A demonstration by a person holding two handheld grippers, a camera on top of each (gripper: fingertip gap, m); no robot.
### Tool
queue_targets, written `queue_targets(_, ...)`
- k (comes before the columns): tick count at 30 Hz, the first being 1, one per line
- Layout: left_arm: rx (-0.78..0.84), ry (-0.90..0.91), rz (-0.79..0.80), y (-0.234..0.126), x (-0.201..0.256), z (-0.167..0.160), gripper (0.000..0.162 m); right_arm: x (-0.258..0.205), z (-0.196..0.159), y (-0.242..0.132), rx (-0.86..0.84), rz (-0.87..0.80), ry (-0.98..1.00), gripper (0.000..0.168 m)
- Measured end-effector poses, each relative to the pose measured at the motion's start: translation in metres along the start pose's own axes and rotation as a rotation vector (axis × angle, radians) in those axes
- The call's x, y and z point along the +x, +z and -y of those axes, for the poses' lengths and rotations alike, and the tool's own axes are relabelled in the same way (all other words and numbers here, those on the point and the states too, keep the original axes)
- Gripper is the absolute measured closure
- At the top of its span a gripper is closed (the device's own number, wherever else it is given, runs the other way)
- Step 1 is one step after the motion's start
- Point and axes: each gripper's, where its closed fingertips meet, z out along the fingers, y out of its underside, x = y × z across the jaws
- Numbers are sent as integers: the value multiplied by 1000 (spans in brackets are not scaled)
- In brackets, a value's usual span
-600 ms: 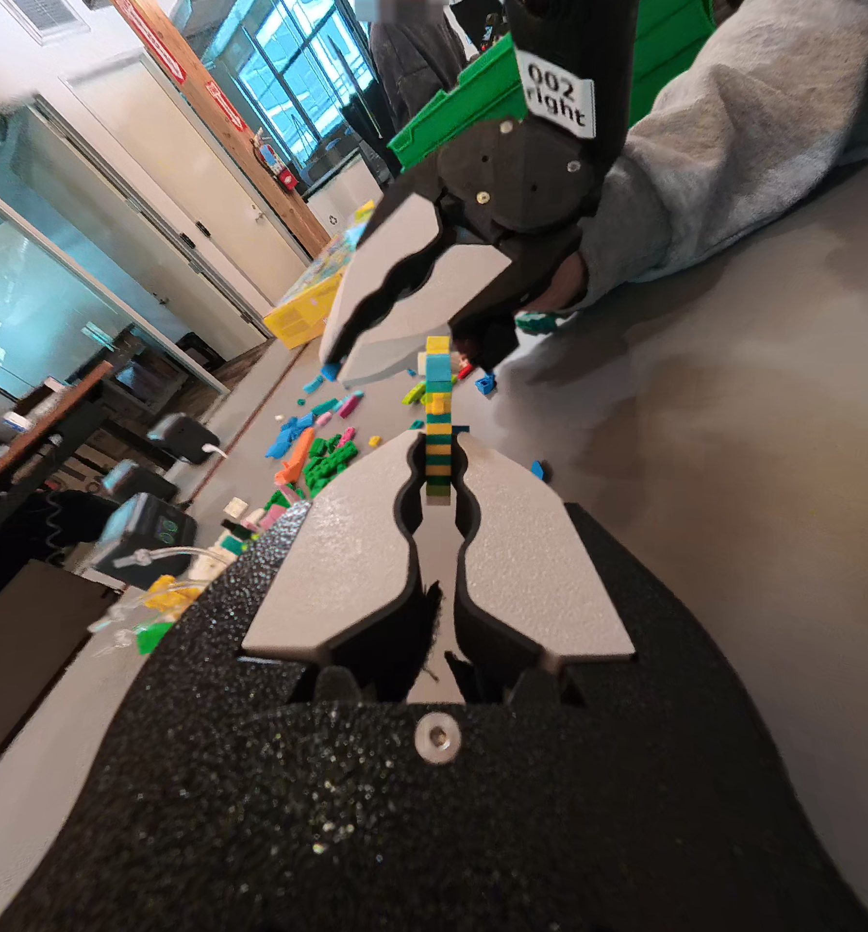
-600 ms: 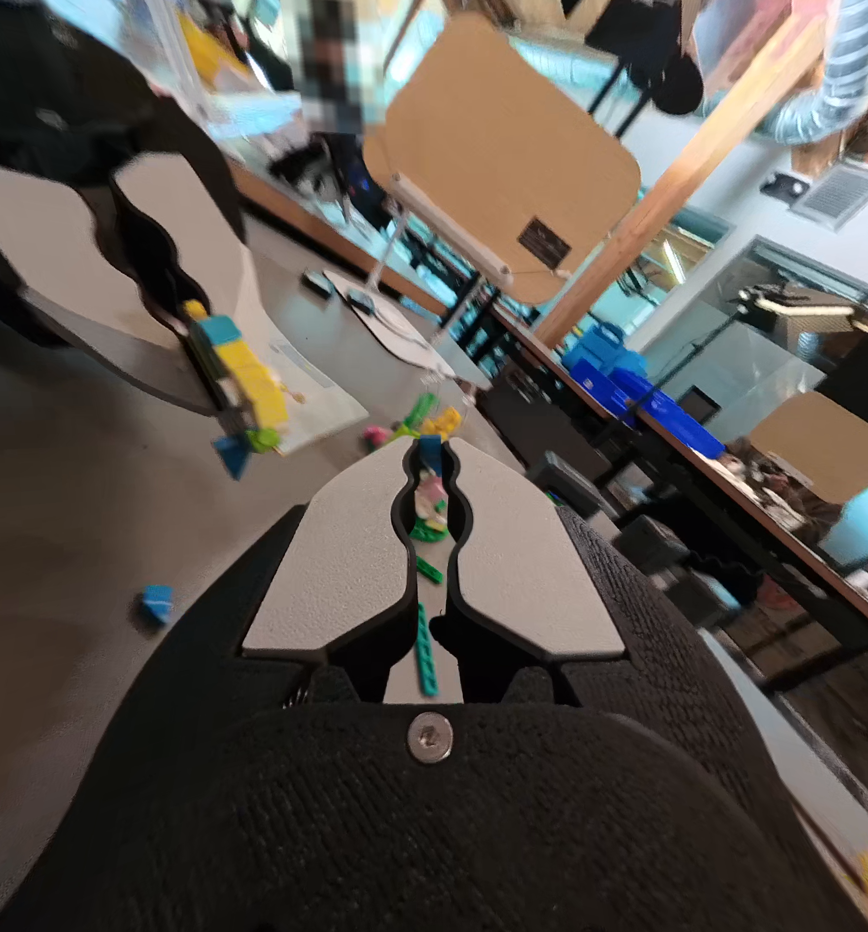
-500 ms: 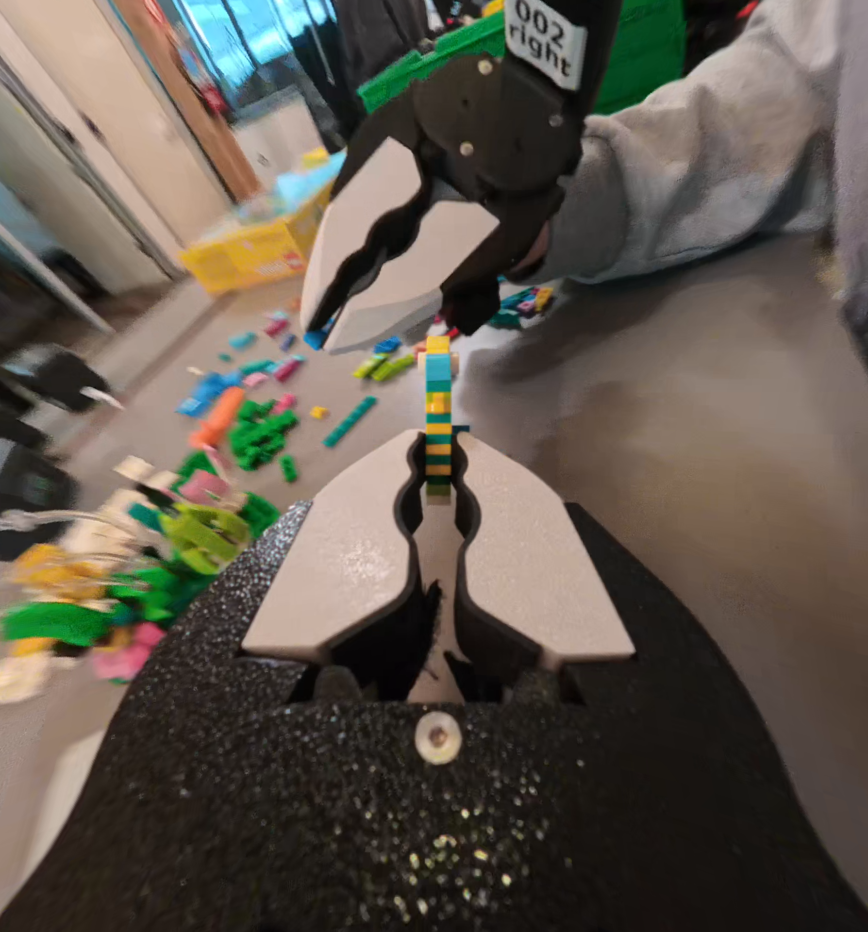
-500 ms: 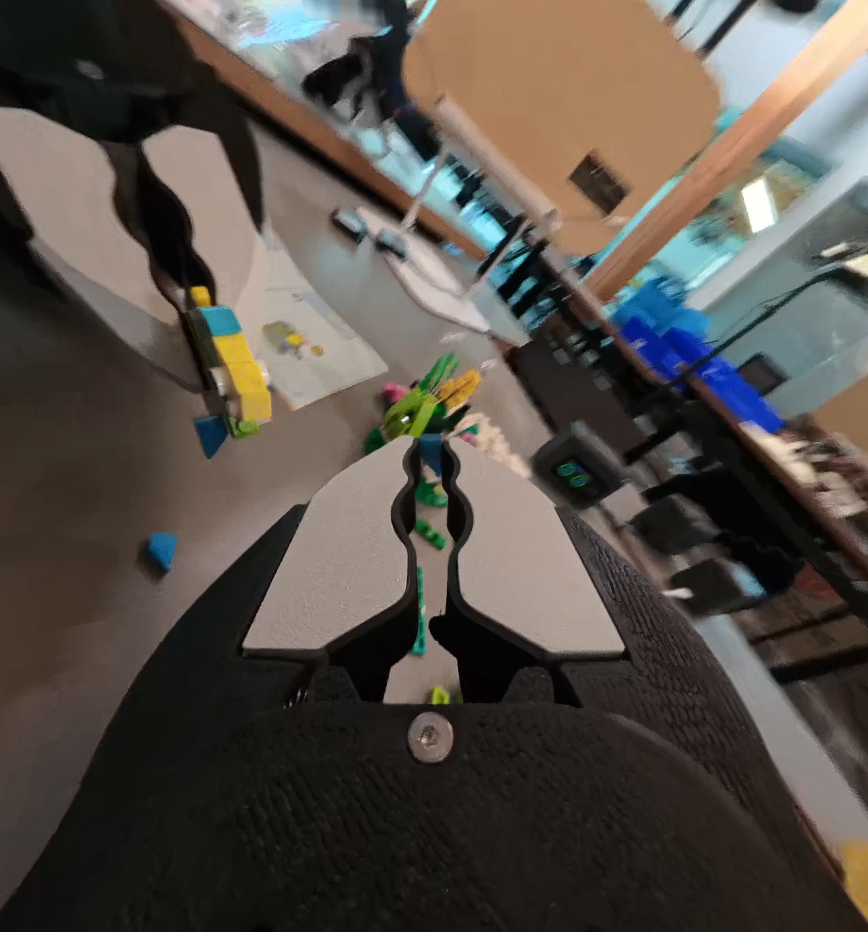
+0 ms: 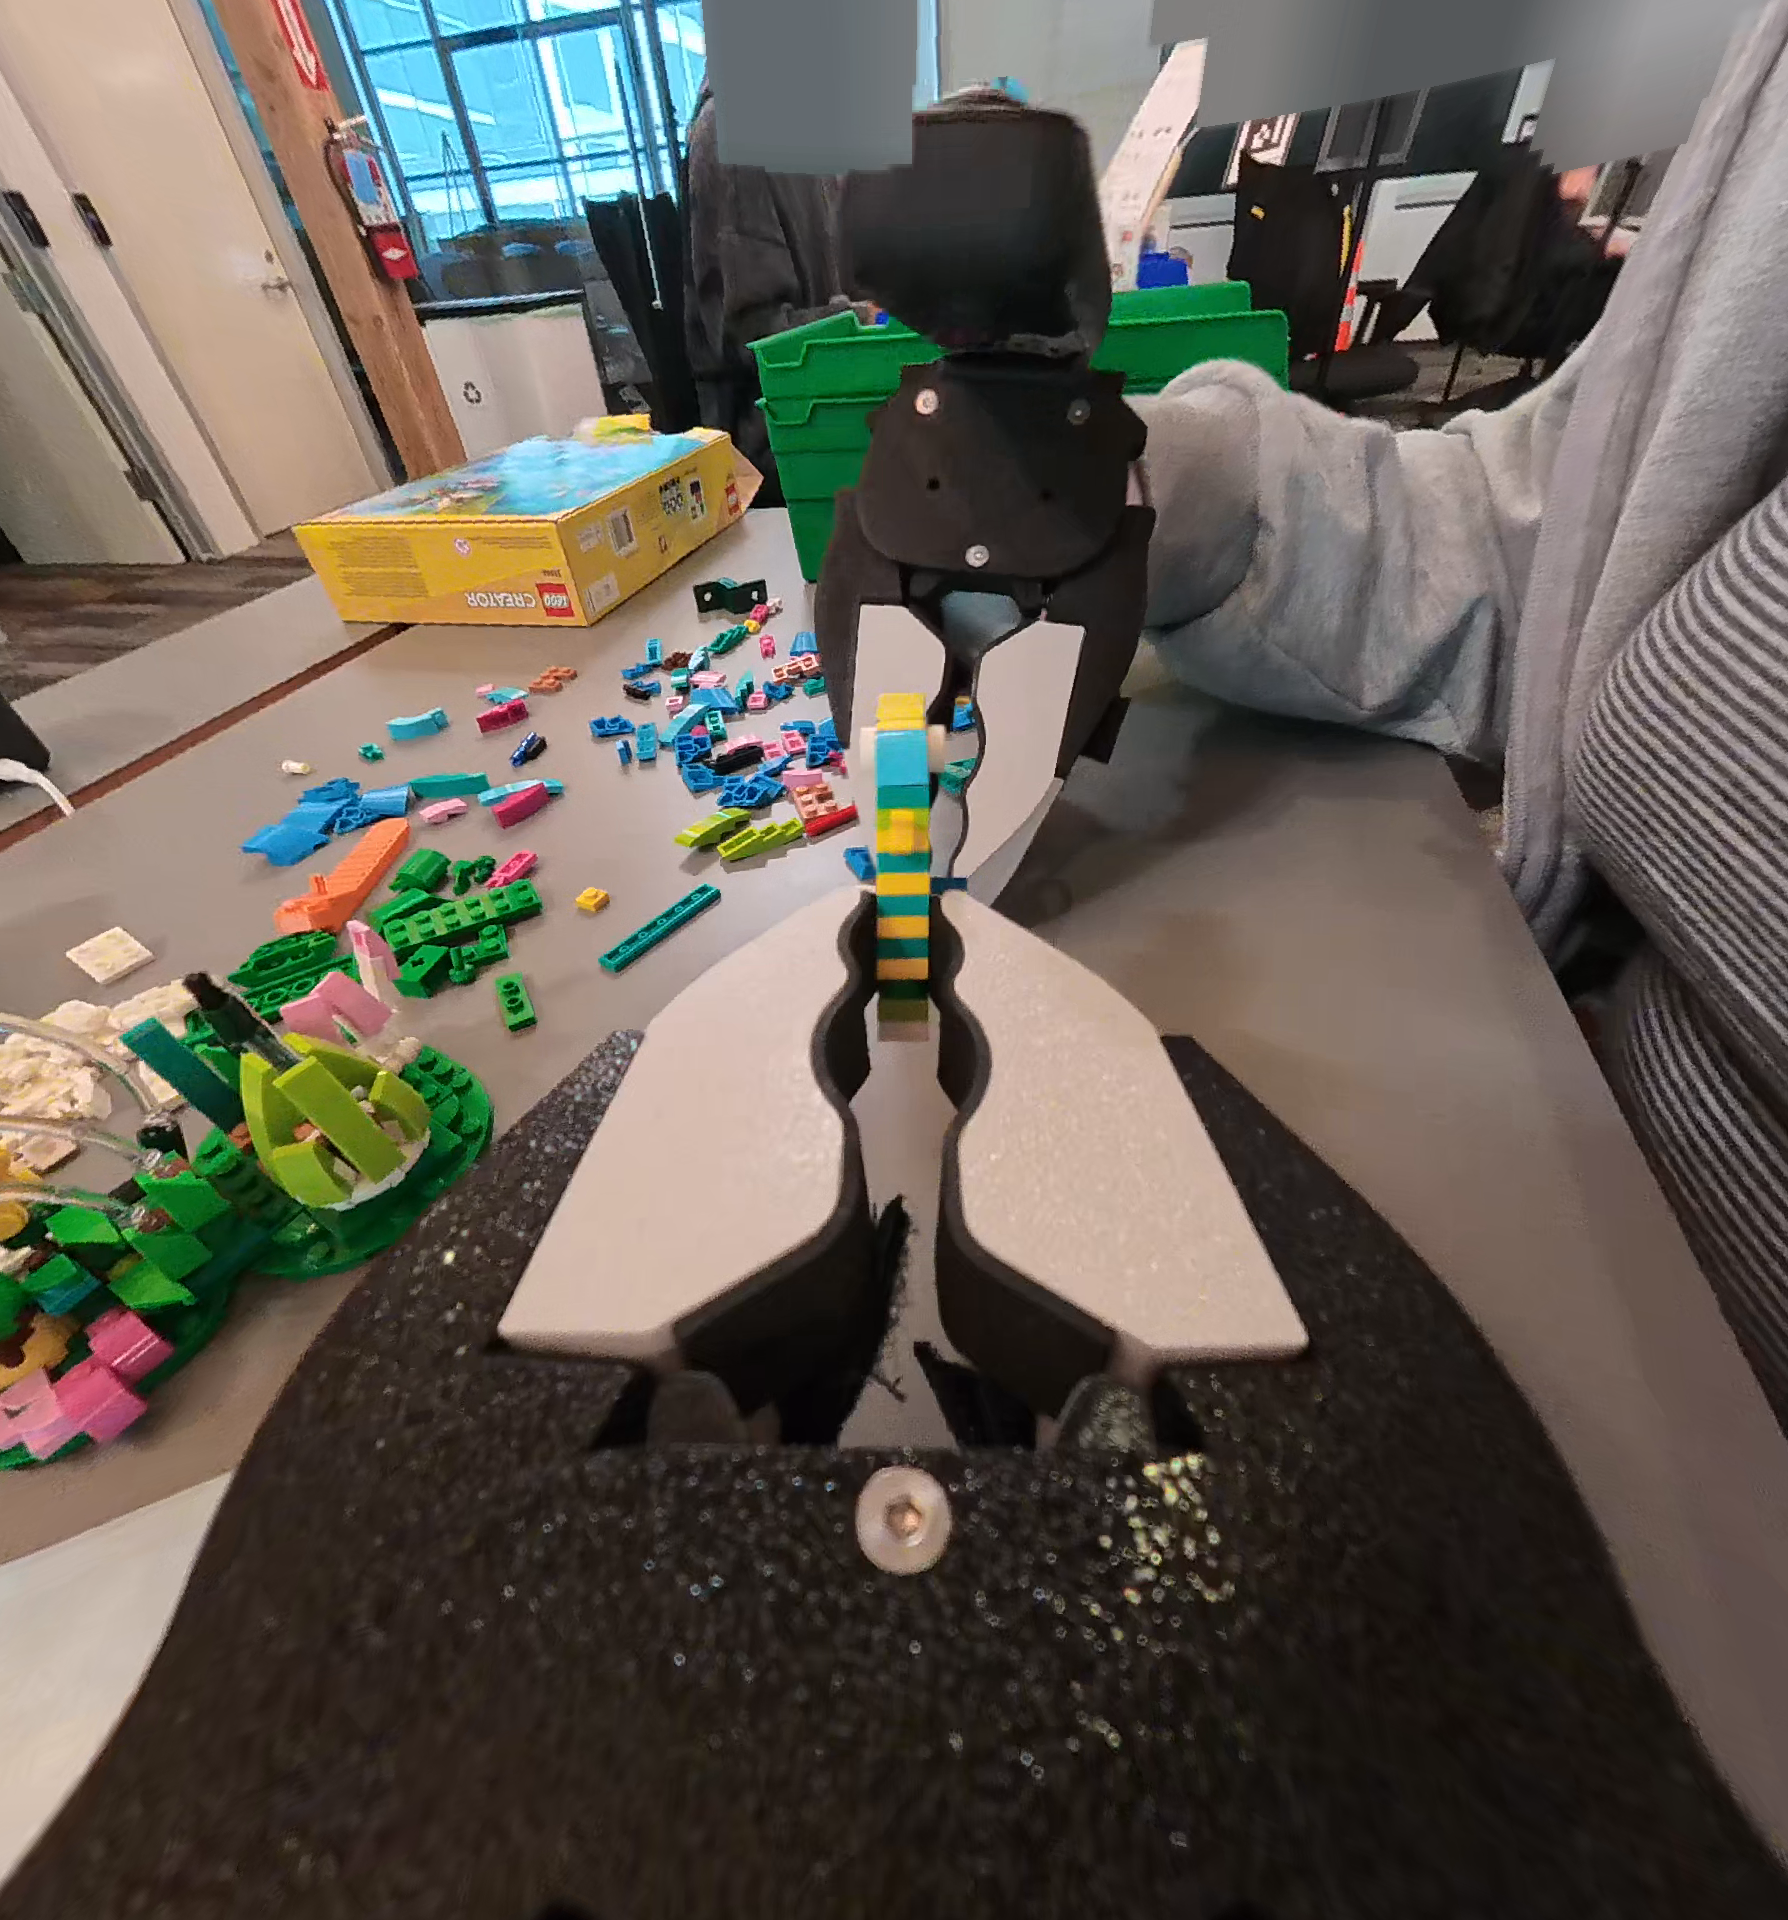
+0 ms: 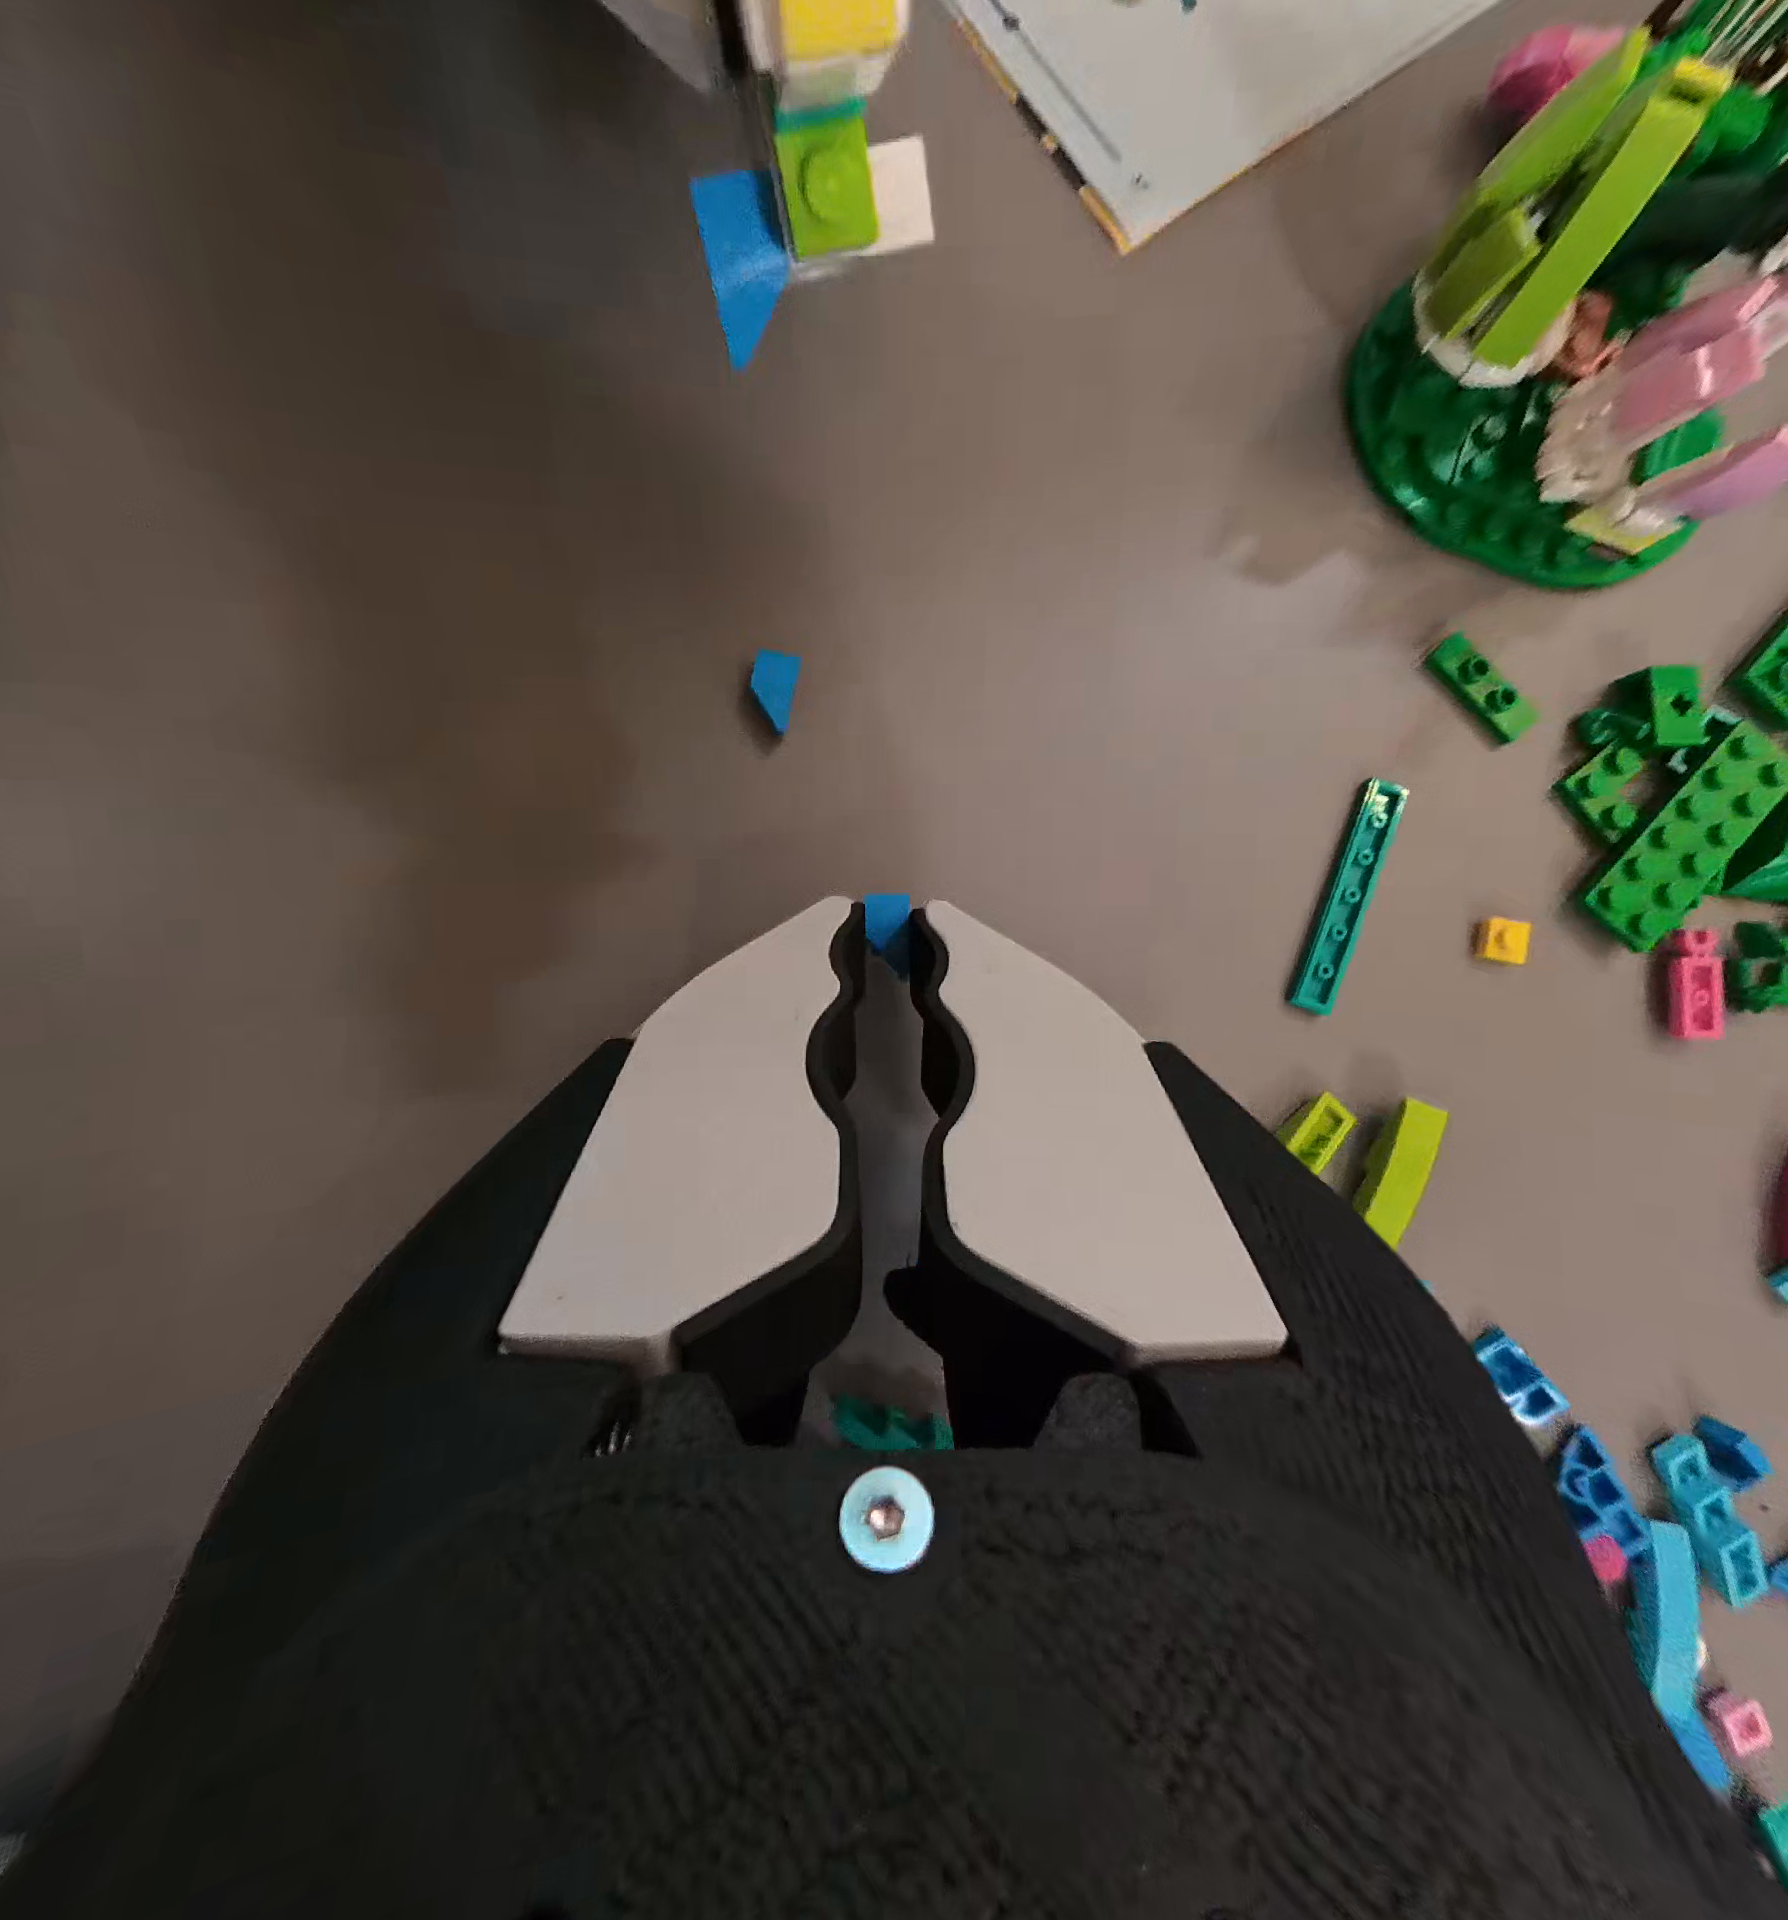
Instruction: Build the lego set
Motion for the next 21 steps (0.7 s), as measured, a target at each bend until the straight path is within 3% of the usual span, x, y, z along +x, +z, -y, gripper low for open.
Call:
queue_targets(9, 12, 18, 3, 0, 1, 1, 154, -2, -5, 4, -6, 21, 28, 162)
queue_targets(11, 16, 15, 8, -1, 0, 2, 154, 3, -1, 3, 17, -16, 20, 148)
queue_targets(12, 19, 14, 13, -1, 0, 2, 154, 6, 6, 2, 51, -42, 7, 137)
queue_targets(16, 38, 9, 4, -2, 1, 5, 154, -3, 55, -14, 328, -39, -22, 128)
queue_targets(21, 65, 54, -34, -2, 11, 9, 154, -17, 84, -22, 515, 28, -10, 131)
